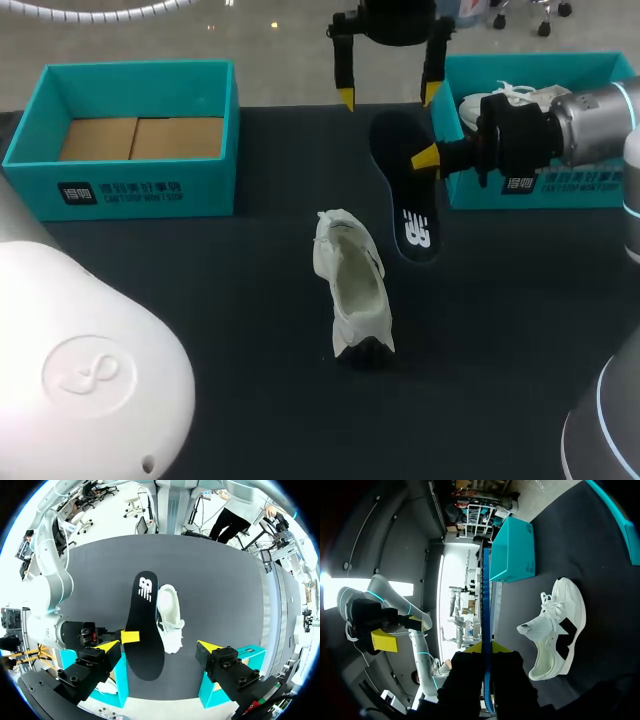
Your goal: Take the shoe out of the shoebox, open the shoe tongue, remove and reinsert the insole, then place the shoe into the shoebox
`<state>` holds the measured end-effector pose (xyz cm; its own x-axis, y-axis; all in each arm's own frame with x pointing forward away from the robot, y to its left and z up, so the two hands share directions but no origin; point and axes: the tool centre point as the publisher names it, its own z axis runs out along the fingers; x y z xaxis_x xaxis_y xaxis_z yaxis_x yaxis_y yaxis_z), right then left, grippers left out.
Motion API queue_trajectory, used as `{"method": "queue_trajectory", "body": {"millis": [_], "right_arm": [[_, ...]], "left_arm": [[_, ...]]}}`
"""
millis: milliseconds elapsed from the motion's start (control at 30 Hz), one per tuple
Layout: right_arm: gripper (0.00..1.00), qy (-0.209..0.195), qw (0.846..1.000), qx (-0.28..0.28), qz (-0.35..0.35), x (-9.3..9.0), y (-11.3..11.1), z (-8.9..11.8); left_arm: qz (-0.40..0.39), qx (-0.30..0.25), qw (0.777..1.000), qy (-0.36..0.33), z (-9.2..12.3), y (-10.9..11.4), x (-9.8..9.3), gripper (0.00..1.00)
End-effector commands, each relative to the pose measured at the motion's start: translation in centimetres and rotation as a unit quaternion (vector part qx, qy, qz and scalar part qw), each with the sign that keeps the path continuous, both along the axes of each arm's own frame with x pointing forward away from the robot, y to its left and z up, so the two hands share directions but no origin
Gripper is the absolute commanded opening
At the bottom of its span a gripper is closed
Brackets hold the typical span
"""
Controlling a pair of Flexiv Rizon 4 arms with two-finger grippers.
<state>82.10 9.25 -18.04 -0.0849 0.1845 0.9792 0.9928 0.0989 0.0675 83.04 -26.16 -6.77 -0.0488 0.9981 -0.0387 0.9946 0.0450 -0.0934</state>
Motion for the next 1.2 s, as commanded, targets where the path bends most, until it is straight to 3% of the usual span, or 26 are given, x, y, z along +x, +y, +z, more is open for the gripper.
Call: {"method": "queue_trajectory", "body": {"millis": [33,567,867,1200], "right_arm": [[0.00,0.000,1.000,0.000,-0.001,-0.1,-0.1,0.0],[0.00,0.004,1.000,0.004,-0.002,-0.4,-0.2,-0.2],[0.00,0.002,1.000,0.008,-0.012,-0.5,-1.1,0.5],[0.00,0.000,1.000,0.005,-0.021,-0.5,-2.0,1.0]], "left_arm": [[-0.002,-0.011,1.000,-0.001,-0.1,0.0,-0.1,1.00],[-0.008,-0.057,0.998,-0.011,-0.4,-0.4,-0.3,1.00],[-0.001,-0.168,0.985,-0.037,-2.0,0.5,-0.6,1.00],[0.018,-0.328,0.941,-0.077,-2.8,2.2,-0.7,1.00]]}}
